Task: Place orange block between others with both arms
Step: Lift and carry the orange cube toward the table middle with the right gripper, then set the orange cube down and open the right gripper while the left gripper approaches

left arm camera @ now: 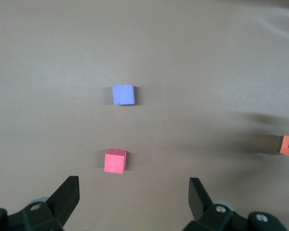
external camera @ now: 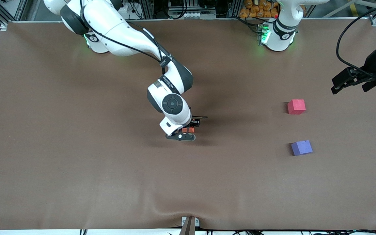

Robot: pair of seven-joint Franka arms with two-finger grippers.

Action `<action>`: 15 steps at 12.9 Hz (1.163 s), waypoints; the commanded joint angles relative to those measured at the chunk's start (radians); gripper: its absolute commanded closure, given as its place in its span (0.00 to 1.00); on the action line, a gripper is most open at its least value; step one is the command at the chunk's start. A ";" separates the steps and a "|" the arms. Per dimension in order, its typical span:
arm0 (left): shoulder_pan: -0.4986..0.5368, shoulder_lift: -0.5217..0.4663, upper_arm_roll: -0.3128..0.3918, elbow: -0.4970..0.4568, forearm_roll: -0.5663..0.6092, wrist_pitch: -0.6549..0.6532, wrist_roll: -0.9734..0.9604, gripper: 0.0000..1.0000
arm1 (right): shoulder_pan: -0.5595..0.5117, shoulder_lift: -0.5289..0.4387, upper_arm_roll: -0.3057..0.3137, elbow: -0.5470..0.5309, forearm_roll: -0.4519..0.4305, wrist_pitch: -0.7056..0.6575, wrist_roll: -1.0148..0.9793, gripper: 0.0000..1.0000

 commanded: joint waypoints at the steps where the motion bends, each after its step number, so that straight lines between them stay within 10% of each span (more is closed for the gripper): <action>1: 0.004 0.000 -0.004 -0.001 0.000 0.008 0.001 0.00 | 0.018 0.038 -0.012 0.047 -0.002 -0.003 0.029 1.00; 4: -0.004 0.020 -0.004 -0.003 0.000 0.008 -0.004 0.00 | 0.026 0.055 -0.024 0.045 -0.005 0.008 0.029 1.00; 5: -0.007 0.024 -0.005 -0.003 0.000 0.008 -0.005 0.00 | 0.030 0.056 -0.027 0.045 -0.005 0.008 0.029 0.83; 6: -0.009 0.029 -0.008 -0.003 0.000 0.008 -0.005 0.00 | 0.033 0.056 -0.027 0.042 -0.017 0.008 0.027 0.25; 7: -0.012 0.041 -0.008 0.000 -0.001 0.009 -0.005 0.00 | 0.035 0.055 -0.026 0.038 -0.061 0.005 0.026 0.00; 15: -0.042 0.096 -0.025 0.005 0.008 0.042 -0.005 0.00 | -0.043 -0.170 -0.023 0.028 -0.074 -0.202 0.020 0.00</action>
